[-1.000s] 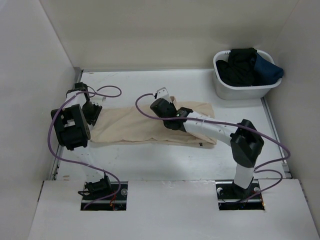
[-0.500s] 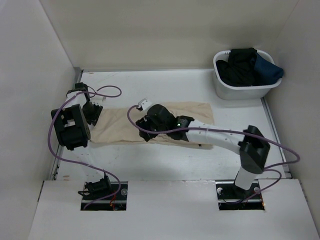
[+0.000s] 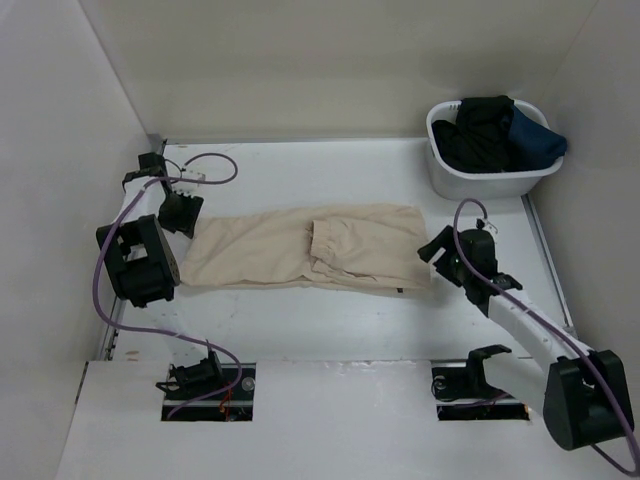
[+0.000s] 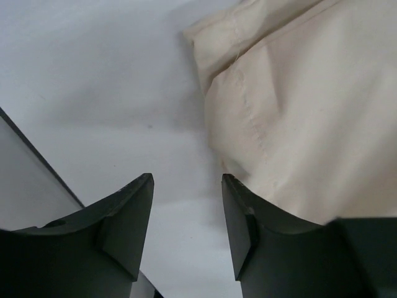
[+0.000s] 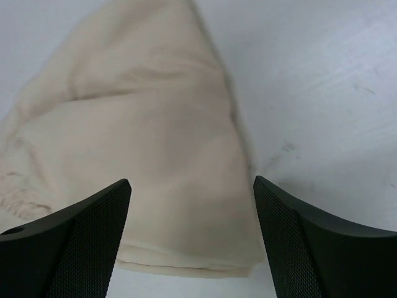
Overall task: Fold and stack the trousers
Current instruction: Fold the trousers
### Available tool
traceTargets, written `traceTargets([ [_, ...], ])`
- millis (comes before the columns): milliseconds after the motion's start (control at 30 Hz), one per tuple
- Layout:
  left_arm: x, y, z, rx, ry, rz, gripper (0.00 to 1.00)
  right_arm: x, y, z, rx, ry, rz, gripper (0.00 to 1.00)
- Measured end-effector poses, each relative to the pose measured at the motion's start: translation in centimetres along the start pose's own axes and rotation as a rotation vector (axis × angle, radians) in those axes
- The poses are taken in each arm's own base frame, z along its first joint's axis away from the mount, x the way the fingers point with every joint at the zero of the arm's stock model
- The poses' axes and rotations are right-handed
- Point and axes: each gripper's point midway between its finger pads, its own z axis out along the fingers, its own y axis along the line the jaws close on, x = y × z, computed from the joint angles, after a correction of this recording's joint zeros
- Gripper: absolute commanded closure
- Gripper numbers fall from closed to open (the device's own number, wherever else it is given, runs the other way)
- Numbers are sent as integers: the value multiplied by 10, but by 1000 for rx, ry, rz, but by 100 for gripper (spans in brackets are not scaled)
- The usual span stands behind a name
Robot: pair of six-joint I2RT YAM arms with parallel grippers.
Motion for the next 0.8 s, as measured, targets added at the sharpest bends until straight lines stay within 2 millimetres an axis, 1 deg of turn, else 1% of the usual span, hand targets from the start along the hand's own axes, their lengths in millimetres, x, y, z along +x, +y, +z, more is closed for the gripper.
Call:
traceTargets([
  [67,-8,-4,-2,27,-35,-3,49,13,-22,5,33,48,53,15],
  [133,-14,-11,-2,62,-63,-7,49,22,-33,10,41,84,93,17],
  [200,-18,-18,-1,96,-80,-11,50,28,-33,13,23,114,112,20],
  [300,-27,-25,4,125,-99,-15,51,37,-28,18,-11,158,123,26],
  [333,-31,-26,7,133,-106,-16,51,40,-27,19,-17,172,127,31],
  [367,-34,-29,11,140,-111,-18,53,44,-27,21,-20,188,134,38],
  [400,-36,-31,15,145,-114,-19,56,48,-27,23,-22,206,138,48],
  [433,-38,-34,19,152,-113,-20,61,53,-27,26,-21,227,143,60],
  [467,-40,-37,23,157,-112,-21,68,58,-28,28,-21,246,149,72],
  [500,-41,-39,26,161,-109,-24,78,62,-28,30,-20,266,156,85],
  [533,-41,-41,29,164,-106,-27,85,66,-28,31,-23,282,166,95],
  [567,-42,-43,32,164,-103,-30,89,68,-28,32,-26,292,170,100],
  [633,-42,-43,37,157,-95,-44,94,66,-27,33,-37,294,181,100],
  [700,-41,-38,39,141,-92,-65,95,57,-31,31,-37,277,194,100],
  [733,-41,-35,40,133,-93,-79,95,51,-33,29,-35,261,197,100],
  [800,-42,-32,39,127,-103,-102,94,29,-39,21,-28,209,191,100],
])
